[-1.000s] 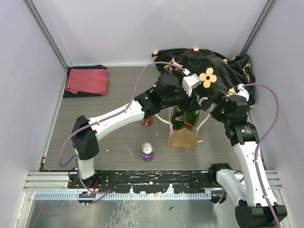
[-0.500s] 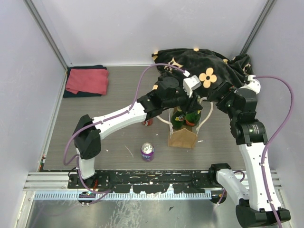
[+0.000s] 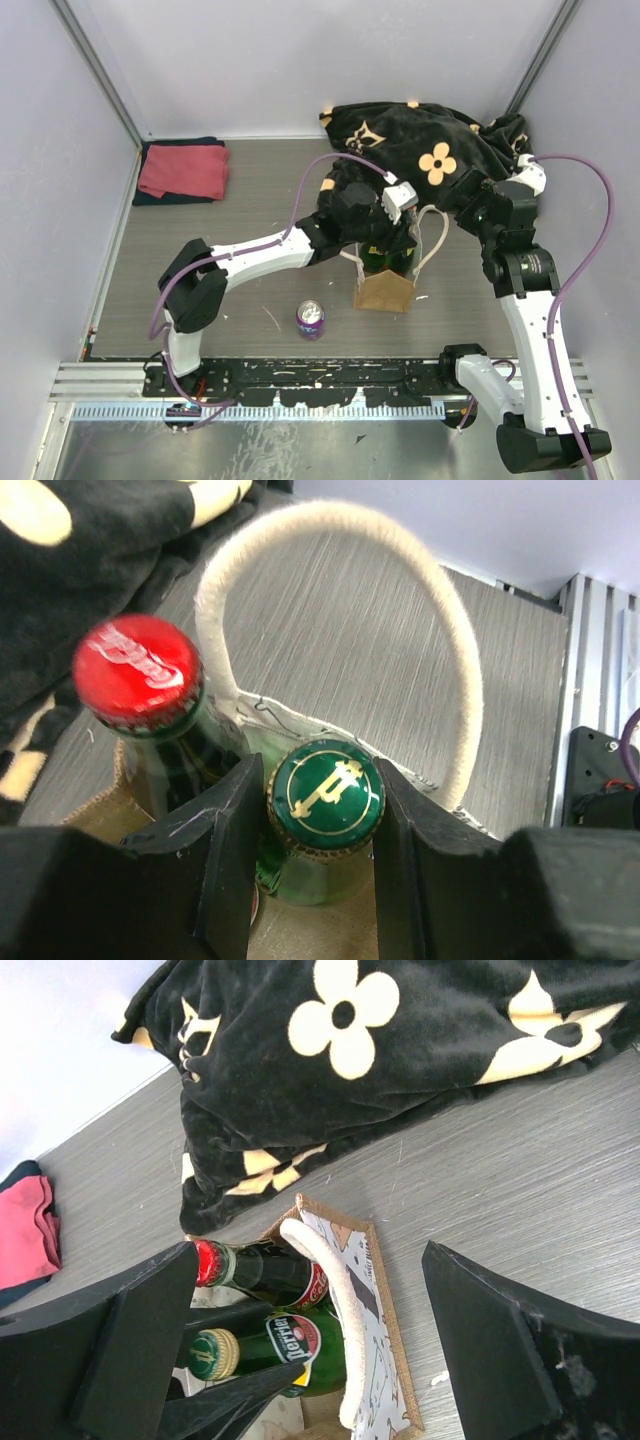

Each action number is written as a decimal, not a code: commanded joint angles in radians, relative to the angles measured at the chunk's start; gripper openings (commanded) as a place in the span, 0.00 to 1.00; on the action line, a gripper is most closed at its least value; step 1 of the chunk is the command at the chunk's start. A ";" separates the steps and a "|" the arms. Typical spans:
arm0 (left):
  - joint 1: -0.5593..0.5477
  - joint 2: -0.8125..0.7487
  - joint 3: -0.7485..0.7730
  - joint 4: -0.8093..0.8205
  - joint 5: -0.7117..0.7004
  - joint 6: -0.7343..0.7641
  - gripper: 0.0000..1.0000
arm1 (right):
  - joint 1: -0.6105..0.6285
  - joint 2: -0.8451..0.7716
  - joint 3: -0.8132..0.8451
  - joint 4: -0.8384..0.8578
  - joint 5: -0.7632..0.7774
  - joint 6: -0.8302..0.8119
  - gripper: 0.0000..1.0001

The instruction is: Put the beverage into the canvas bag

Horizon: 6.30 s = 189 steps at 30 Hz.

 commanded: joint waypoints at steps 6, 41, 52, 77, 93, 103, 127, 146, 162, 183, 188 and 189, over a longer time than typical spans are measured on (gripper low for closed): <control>0.002 0.025 -0.023 0.278 -0.012 0.046 0.00 | 0.002 -0.008 -0.043 0.091 0.002 0.001 1.00; -0.009 -0.015 -0.210 0.303 0.008 0.063 0.00 | 0.003 -0.012 -0.108 0.124 -0.020 0.015 1.00; -0.018 0.045 -0.036 0.278 0.000 0.083 0.00 | 0.003 -0.006 -0.116 0.135 -0.030 0.015 1.00; -0.029 0.093 -0.081 0.302 -0.032 0.166 0.00 | 0.002 -0.004 -0.111 0.134 -0.037 0.010 1.00; -0.032 0.051 -0.086 0.272 -0.009 0.153 0.84 | 0.003 0.005 -0.101 0.132 -0.048 0.015 1.00; -0.046 0.003 -0.096 0.264 -0.003 0.132 0.85 | 0.002 -0.012 -0.124 0.133 -0.052 0.034 1.00; 0.048 -0.275 -0.047 -0.059 -0.086 0.081 0.93 | 0.002 -0.032 -0.046 0.048 -0.065 0.050 1.00; 0.404 -0.257 0.063 -0.940 -0.048 0.131 0.98 | 0.002 -0.012 0.006 -0.058 -0.138 0.020 1.00; 0.309 0.019 0.312 -1.167 -0.142 0.178 0.98 | 0.002 -0.035 0.034 -0.129 -0.144 -0.009 1.00; 0.299 0.124 0.359 -1.200 -0.217 0.204 0.98 | 0.002 -0.053 0.024 -0.147 -0.137 -0.015 1.00; 0.300 0.141 0.361 -1.201 -0.212 0.203 0.96 | 0.002 -0.054 0.025 -0.150 -0.134 -0.016 1.00; 0.299 0.144 0.361 -1.200 -0.211 0.201 0.96 | 0.002 -0.055 0.025 -0.152 -0.134 -0.018 1.00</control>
